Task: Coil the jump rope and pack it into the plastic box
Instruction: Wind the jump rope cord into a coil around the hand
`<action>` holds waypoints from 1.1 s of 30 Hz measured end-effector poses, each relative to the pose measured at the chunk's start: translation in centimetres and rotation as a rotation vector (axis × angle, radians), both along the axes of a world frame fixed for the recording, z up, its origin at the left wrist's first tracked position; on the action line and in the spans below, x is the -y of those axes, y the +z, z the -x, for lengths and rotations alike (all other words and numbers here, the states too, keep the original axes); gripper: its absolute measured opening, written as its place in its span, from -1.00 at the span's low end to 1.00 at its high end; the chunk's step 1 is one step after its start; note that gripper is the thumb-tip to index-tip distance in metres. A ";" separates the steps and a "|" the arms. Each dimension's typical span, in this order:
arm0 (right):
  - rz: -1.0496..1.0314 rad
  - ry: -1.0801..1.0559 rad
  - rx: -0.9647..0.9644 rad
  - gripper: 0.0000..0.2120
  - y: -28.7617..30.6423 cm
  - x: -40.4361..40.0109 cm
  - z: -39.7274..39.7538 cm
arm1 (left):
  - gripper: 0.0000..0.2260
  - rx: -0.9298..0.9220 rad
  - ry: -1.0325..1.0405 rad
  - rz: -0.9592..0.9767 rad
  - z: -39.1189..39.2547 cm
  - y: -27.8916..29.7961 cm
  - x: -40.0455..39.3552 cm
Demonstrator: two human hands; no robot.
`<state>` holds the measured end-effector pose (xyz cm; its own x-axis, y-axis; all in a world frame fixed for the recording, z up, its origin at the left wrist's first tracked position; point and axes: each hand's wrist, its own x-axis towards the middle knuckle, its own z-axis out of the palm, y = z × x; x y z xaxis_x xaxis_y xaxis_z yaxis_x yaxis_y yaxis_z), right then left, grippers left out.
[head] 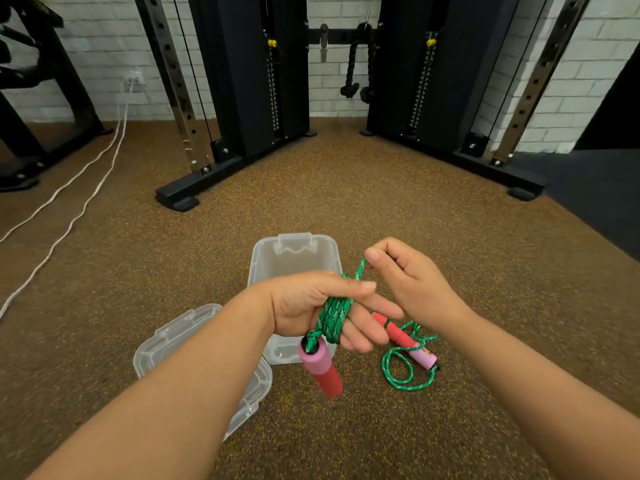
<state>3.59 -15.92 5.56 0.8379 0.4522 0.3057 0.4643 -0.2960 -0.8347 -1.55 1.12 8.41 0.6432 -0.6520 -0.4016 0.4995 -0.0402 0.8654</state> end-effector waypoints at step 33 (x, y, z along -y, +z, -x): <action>-0.040 0.036 -0.082 -0.75 1.9 0.3 0.3 | -0.35 0.042 0.038 -0.138 -0.1 0.7 0.0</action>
